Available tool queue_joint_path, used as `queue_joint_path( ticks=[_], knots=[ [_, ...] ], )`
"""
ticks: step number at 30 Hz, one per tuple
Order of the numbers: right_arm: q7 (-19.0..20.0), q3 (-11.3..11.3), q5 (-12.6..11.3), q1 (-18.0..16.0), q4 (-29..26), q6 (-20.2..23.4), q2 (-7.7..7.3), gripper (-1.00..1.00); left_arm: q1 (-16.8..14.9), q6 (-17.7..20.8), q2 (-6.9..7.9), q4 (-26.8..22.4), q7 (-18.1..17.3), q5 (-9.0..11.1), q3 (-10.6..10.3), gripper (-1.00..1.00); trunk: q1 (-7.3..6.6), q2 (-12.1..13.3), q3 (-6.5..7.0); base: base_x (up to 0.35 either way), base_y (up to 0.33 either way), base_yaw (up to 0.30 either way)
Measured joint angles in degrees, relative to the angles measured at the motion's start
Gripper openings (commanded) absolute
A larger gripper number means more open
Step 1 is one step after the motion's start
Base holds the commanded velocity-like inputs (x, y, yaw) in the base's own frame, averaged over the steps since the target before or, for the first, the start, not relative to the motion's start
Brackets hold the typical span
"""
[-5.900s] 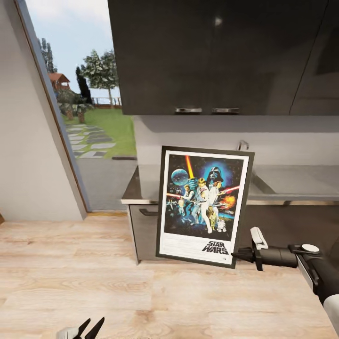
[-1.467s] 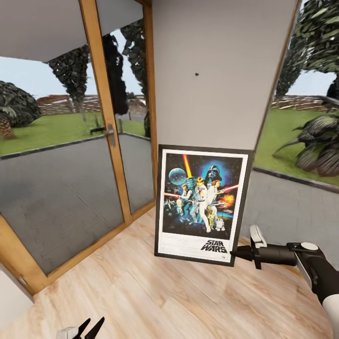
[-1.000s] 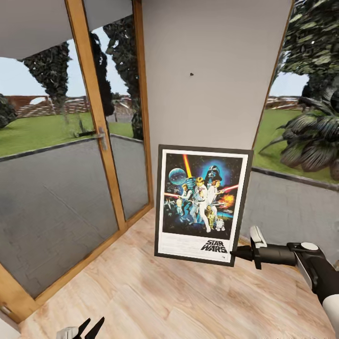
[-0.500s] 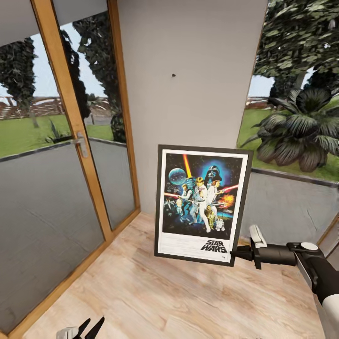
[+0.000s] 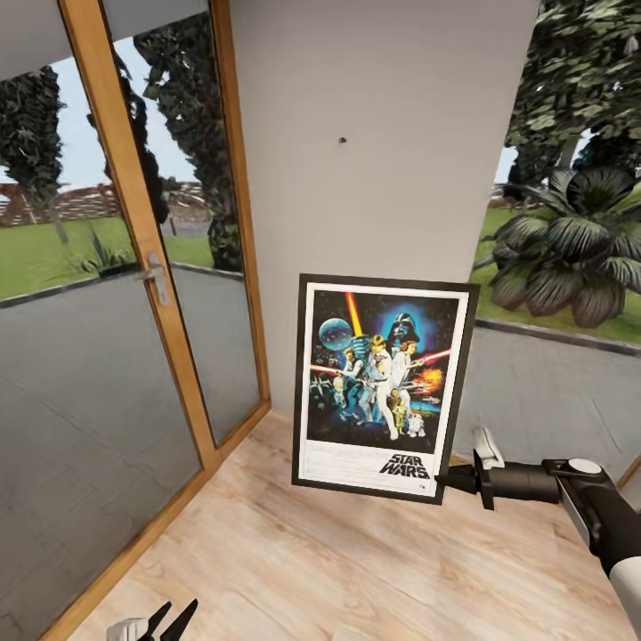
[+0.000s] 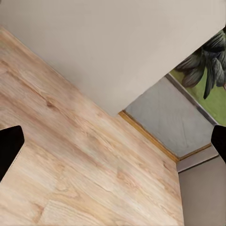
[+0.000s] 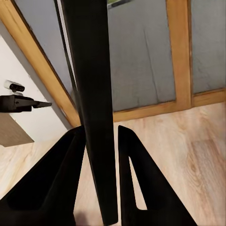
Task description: Pick up the poster from the kitchen countertop and hang it on one of the wall nails in the kitchen.
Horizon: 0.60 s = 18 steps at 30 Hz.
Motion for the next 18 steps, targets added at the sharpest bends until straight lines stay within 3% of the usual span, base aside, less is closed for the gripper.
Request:
queue_joint_path(
  ticks=[13,18],
  knots=[
    [0.0,0.0,0.0,0.0,0.0,0.0,0.02,-1.00,0.0,0.0,0.00,0.0,0.0,0.0,0.0,1.00,0.01,0.0,0.00,0.155,0.270,0.000],
    [0.0,0.1,0.0,0.0,0.0,0.0,0.01,-1.00,0.0,0.0,0.00,0.0,0.0,0.0,0.0,1.00,0.01,0.0,0.06,0.137,0.277,-0.132]
  ],
)
